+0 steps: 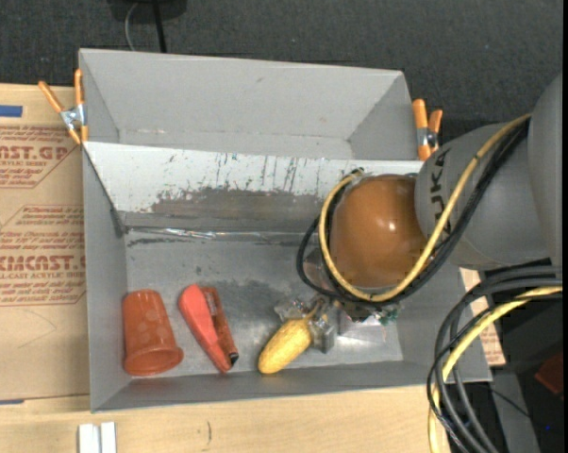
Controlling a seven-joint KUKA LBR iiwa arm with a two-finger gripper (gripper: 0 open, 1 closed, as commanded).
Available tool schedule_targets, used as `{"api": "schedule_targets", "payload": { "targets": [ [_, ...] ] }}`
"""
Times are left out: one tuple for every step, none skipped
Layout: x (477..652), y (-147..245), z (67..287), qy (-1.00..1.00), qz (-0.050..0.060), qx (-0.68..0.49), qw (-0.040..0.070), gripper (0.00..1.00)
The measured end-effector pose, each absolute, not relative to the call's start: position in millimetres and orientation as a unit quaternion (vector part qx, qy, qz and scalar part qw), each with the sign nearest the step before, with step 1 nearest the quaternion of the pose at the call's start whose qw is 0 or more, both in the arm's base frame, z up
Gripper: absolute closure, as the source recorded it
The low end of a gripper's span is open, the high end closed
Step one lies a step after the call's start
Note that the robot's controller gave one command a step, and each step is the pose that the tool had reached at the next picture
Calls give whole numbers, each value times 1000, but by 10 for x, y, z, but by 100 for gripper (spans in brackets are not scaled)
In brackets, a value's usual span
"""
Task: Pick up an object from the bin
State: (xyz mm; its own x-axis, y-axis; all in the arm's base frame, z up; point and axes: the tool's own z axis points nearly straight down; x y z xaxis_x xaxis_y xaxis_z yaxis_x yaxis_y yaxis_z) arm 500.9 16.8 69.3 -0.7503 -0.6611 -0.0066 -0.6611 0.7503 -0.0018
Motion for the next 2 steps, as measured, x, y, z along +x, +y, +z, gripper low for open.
{"api": "schedule_targets", "payload": {
  "targets": [
    [5009,168,693,936,0,-353,3,100],
    [5040,118,1768,943,1,-334,4,100]
  ]
}}
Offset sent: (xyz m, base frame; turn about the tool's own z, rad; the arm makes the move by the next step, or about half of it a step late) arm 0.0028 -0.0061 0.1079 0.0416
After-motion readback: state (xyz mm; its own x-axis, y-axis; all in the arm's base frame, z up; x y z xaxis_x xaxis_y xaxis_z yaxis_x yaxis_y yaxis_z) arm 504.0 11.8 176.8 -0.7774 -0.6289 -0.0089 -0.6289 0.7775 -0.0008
